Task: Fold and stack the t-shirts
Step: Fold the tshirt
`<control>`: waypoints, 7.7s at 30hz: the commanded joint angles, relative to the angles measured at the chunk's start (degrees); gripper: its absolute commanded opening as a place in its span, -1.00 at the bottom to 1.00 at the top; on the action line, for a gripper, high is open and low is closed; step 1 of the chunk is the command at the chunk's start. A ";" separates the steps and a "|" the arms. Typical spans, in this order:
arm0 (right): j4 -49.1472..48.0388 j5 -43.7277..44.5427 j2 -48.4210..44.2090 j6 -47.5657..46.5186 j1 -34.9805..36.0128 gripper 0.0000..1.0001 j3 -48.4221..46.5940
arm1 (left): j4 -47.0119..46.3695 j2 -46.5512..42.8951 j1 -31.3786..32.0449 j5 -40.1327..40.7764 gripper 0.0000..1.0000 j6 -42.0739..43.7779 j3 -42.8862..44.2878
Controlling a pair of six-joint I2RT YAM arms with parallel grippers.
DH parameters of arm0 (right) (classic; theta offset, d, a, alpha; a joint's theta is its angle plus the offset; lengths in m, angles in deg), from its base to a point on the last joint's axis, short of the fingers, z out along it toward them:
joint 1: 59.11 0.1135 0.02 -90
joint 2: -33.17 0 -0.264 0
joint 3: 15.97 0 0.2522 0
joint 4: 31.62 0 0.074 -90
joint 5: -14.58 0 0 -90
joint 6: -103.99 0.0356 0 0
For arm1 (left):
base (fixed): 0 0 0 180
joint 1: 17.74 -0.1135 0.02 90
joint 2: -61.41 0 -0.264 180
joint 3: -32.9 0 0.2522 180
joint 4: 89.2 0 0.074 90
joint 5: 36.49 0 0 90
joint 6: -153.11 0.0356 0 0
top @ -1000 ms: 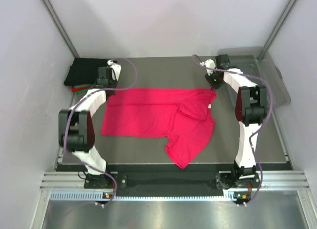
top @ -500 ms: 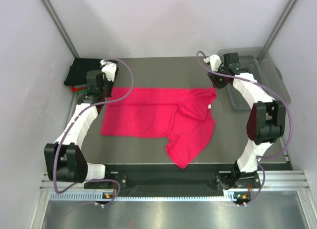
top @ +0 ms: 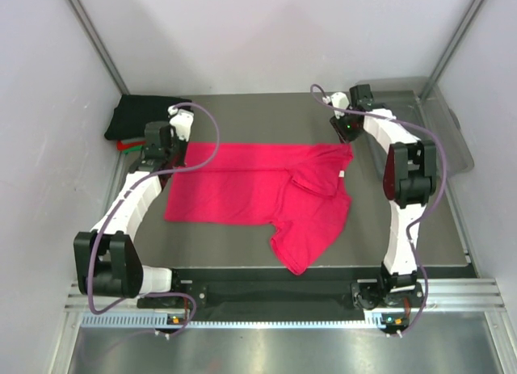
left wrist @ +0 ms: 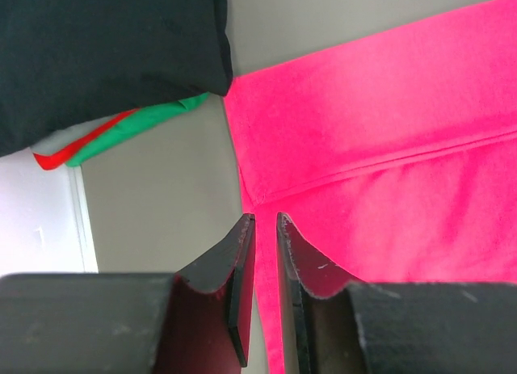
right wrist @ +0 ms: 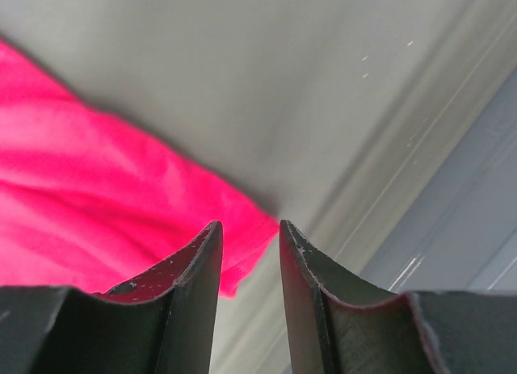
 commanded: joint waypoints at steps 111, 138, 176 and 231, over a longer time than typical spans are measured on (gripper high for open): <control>11.32 -23.92 -58.62 -34.25 33.55 -0.28 64.71 | 10.08 -2.99 0.21 -7.80 -0.33 2.98 -3.05; 17.36 -19.17 -60.08 -28.01 38.74 -0.97 55.58 | 22.29 -1.67 0.21 -6.57 -0.26 7.45 0.47; 16.77 -16.00 -67.49 -23.61 38.13 -0.93 61.02 | 27.76 12.65 0.21 -9.65 0.25 14.76 -5.42; -7.05 -5.64 -29.98 -14.04 7.28 -1.00 19.37 | 26.60 26.18 0.91 -2.80 -1.00 8.08 19.70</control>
